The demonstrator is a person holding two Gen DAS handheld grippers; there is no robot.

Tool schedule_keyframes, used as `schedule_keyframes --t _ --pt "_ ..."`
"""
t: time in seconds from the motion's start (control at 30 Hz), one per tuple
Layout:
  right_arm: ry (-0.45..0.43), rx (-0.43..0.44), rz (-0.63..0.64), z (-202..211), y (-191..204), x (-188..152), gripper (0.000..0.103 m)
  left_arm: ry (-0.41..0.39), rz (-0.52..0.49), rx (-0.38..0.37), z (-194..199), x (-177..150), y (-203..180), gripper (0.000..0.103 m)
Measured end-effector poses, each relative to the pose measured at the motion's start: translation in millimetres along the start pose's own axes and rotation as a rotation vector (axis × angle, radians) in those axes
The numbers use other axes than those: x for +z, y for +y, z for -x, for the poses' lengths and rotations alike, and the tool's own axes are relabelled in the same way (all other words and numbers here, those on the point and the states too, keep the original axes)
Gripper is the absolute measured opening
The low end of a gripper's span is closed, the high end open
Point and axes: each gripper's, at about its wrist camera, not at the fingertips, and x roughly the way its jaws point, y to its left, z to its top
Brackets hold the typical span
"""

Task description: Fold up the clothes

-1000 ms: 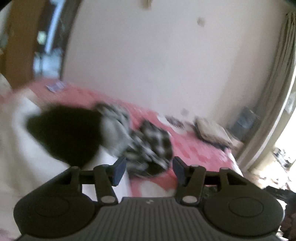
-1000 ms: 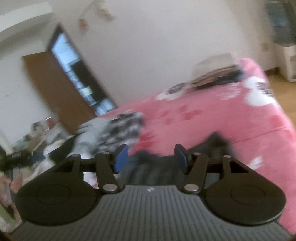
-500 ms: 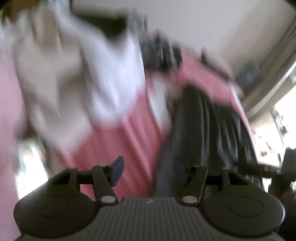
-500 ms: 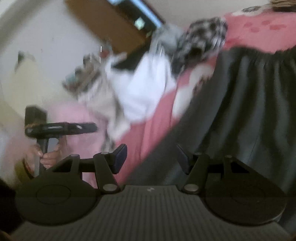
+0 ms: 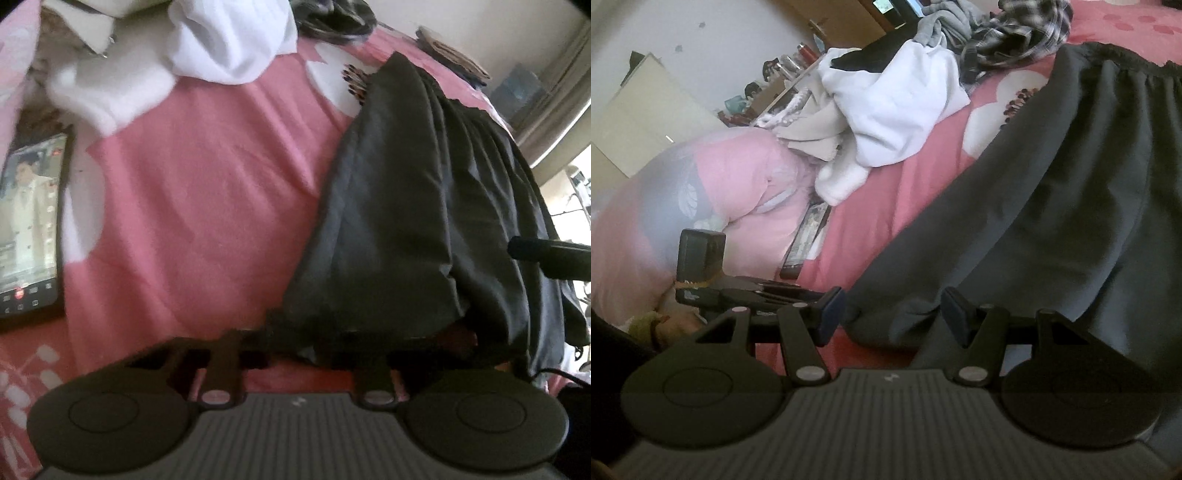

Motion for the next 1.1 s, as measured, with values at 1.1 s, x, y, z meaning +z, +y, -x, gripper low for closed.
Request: schedule_keyframes --t 1.1 --pt "0.149 0.147 -0.245 -47 -38 -48 0.028 -0.163 0.305 0.053 42 44 82 0.003"
